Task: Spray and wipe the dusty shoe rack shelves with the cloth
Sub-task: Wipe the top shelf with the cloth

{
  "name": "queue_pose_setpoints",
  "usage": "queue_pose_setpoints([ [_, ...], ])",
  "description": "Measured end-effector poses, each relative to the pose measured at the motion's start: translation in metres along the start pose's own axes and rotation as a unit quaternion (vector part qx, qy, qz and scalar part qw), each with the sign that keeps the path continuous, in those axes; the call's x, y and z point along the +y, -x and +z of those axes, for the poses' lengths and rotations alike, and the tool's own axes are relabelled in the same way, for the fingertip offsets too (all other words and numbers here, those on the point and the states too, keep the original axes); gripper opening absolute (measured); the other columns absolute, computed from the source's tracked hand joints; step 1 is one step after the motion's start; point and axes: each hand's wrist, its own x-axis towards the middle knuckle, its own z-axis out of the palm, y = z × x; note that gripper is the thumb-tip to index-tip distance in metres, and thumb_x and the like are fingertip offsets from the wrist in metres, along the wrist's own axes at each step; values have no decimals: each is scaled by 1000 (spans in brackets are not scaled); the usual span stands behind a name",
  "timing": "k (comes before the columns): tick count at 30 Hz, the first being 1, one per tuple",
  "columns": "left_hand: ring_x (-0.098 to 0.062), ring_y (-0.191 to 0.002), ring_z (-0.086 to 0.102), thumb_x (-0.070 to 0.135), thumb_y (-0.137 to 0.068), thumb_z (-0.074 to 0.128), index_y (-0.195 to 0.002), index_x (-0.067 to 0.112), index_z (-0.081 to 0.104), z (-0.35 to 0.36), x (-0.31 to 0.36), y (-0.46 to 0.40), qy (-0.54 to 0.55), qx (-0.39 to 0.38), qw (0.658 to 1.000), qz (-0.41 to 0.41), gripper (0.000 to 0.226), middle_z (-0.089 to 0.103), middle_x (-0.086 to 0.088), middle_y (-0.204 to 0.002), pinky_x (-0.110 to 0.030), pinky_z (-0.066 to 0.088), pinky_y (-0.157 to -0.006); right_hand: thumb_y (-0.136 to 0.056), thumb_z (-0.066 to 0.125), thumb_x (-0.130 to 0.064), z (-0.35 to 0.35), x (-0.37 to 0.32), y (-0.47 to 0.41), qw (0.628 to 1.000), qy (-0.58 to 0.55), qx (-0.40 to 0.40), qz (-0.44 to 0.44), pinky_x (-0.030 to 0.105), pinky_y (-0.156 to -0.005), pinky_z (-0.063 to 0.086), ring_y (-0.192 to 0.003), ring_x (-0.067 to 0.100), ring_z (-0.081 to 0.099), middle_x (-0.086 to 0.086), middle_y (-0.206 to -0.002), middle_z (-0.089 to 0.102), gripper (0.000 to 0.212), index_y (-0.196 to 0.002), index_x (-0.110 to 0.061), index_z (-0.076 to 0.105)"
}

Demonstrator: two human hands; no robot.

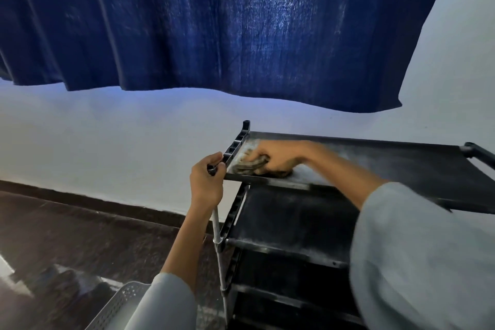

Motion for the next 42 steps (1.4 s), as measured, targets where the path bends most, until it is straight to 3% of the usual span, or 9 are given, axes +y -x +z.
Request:
queue_pose_setpoints([
  [2, -18, -111, 60, 4, -96, 55, -124, 0, 62, -2, 1, 0, -4, 2, 1000, -6, 29, 66, -11, -120, -14, 41, -86, -90, 57, -5, -9, 20, 22, 999, 7, -10, 36, 8, -64, 38, -72, -1, 49, -18, -89, 57, 42, -127, -26, 60],
  [5, -27, -112, 61, 7, -96, 55, -123, 5, 62, -3, 12, 4, -113, 20, 993, 9, 29, 67, -10, -120, -27, 44, -88, -92, 51, -14, -6, 53, 42, 988, 63, 30, 138, 26, -79, 44, -90, 13, 55, -6, -108, 59, 32, -118, -29, 61],
  [9, -20, -145, 28, 19, -102, 39, -146, 16, 40, 11, 49, -1, -455, 0, 875, 162, 44, 41, -3, -152, -41, 10, -119, -100, 33, -47, 5, 48, 35, 986, 8, 48, 160, 32, -76, 41, -83, 19, 54, 0, -89, 59, 41, -101, -16, 60],
  [13, -23, -151, 5, 56, -99, 11, -153, 1, 16, 33, 50, -4, -557, -169, 791, 189, 77, 14, -14, -162, -41, -3, -121, -103, 34, -26, 13, 31, 15, 999, 25, 20, 41, 42, -93, 44, -105, 30, 56, 9, -109, 61, 31, -114, -8, 57],
  [19, -25, -139, 35, 88, -67, 4, -141, 1, 41, 34, 34, 8, -505, -188, 822, 184, 120, 40, -16, -148, -36, 30, -110, -95, 49, -27, 19, 56, -23, 992, 112, 48, 42, 46, -96, 43, -109, 21, 53, -2, -123, 56, 32, -126, -30, 51],
  [23, -21, -117, 52, 95, -59, 4, -116, 10, 54, 32, 28, 6, -492, -165, 829, 206, 114, 56, -7, -122, -31, 42, -90, -98, 47, -27, 2, 61, -64, 983, 127, 51, 123, 44, -100, 40, -119, 29, 50, 9, -134, 50, 30, -126, -19, 53],
  [27, -26, -146, 23, 98, -53, 8, -149, 1, 24, 33, 27, 4, -461, -170, 852, 179, 138, 28, -16, -156, -34, 20, -117, -96, 50, -24, -4, 48, -54, 996, 73, 1, 51, 47, -85, 50, -79, 17, 56, 7, -96, 65, 15, -89, -30, 61],
  [31, -22, -151, -5, 101, -50, 19, -153, -1, -6, 37, 24, 10, -420, -161, 878, 164, 148, -3, -16, -163, -29, -5, -118, -95, 56, -21, -6, 21, 8, 996, -10, -68, -63, 18, -64, 40, -62, 1, 49, -8, -75, 60, 10, -91, -26, 64],
  [42, -23, -139, 38, 100, -49, 21, -151, -1, -16, 38, 19, 7, -409, -125, 886, 178, 148, 37, -13, -154, -32, 37, -106, -75, 77, -24, -7, 74, -101, 967, 27, 215, 131, 23, -69, 52, -68, 16, 60, 6, -89, 72, 21, -95, -18, 76],
])
